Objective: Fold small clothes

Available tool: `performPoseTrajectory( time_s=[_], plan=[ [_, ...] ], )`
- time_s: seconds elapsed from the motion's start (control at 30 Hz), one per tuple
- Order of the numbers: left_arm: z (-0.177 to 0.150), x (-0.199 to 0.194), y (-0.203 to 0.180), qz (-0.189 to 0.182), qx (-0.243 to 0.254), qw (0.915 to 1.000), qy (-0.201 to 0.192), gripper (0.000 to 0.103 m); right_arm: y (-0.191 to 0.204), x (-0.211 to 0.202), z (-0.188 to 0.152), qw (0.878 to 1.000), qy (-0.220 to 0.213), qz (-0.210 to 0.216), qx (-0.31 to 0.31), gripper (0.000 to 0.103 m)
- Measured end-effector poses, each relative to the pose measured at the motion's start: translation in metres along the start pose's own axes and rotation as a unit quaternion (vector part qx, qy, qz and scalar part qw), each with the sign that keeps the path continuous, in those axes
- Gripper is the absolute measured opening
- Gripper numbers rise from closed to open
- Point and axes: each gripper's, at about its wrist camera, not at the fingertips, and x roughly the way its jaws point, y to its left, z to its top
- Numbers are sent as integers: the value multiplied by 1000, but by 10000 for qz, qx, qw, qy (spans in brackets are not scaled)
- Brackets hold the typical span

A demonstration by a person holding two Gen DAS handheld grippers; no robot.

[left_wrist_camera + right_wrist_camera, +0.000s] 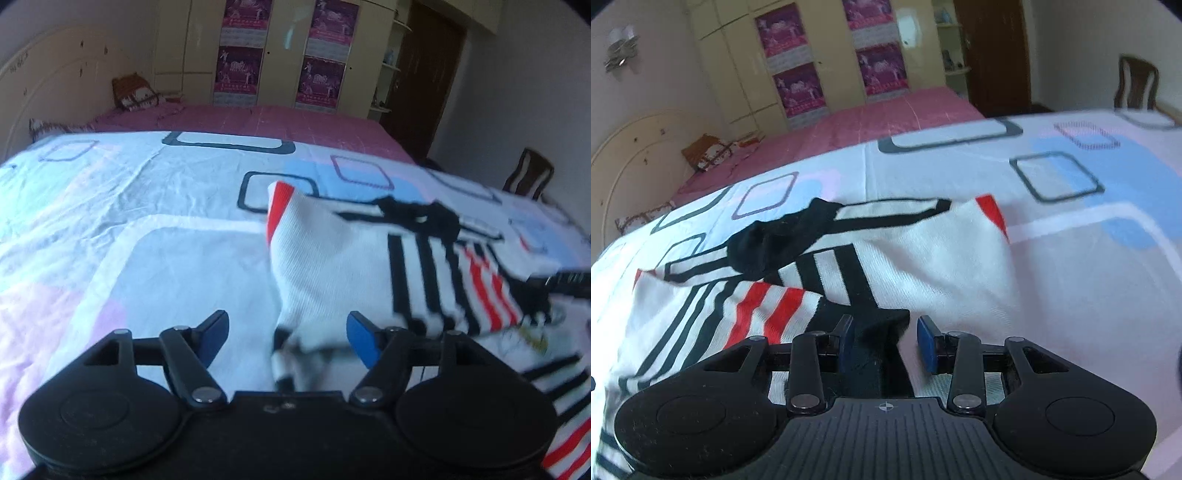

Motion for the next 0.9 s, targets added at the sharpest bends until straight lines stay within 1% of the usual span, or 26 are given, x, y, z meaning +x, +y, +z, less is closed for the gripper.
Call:
performPoseTrajectory(
  time_s=[0.07,0.1,0.2,0.23,0.27,0.3,0.37,0.43,0.47,0.53,0.6,0.63,0.7,0.77,0.83,0.87,0.9],
  plan=[
    [12,16,4,-109,-321,9994,103,70,-1,11,0,9998,146,-18,152,37],
    [19,26,7,-195,-547,9982,157,70,-1,12,0,9997,143,3,192,37],
    [37,59,14,-275,-993,9944,251,62,6,12,0,10000,78,2,33,36],
    [41,70,15,-299,-1069,9935,257,56,7,13,-1,10000,54,-22,-38,32],
    [47,80,15,-284,-1102,9931,267,53,9,12,-1,9999,39,-16,-97,20],
    [51,89,15,-278,-1091,9932,289,52,10,11,-2,9999,0,-33,-140,16],
    [59,104,15,-254,-1039,9938,305,51,10,10,-2,9998,-17,-30,-207,14],
    [63,116,15,-222,-1004,9942,318,50,11,10,-2,9996,-65,-23,-289,9],
    [65,123,16,-181,-994,9944,309,46,13,9,-2,9993,-109,-25,-353,3],
    [67,130,22,-52,-1023,9945,233,27,17,6,0,9986,-247,9,-475,3],
    [67,135,25,116,-1057,9943,125,21,23,3,1,9970,-405,19,-656,3],
    [67,136,27,182,-1066,9941,57,20,26,3,2,9962,-440,-2,-755,3],
    [65,136,31,261,-1136,9932,-55,19,31,9,0,9934,-419,-213,-1049,3],
    [62,137,33,316,-1178,9924,-162,19,24,27,-4,9934,-135,-484,-1035,3],
    [59,137,29,393,-1051,9934,-236,20,17,29,-7,9946,-147,-444,-930,3],
    [60,136,27,439,-987,9939,-227,21,18,27,-5,9938,-179,-523,-965,3],
    [62,135,26,490,-963,9939,-220,25,18,23,-4,9927,-289,-661,-969,3]
  ],
)
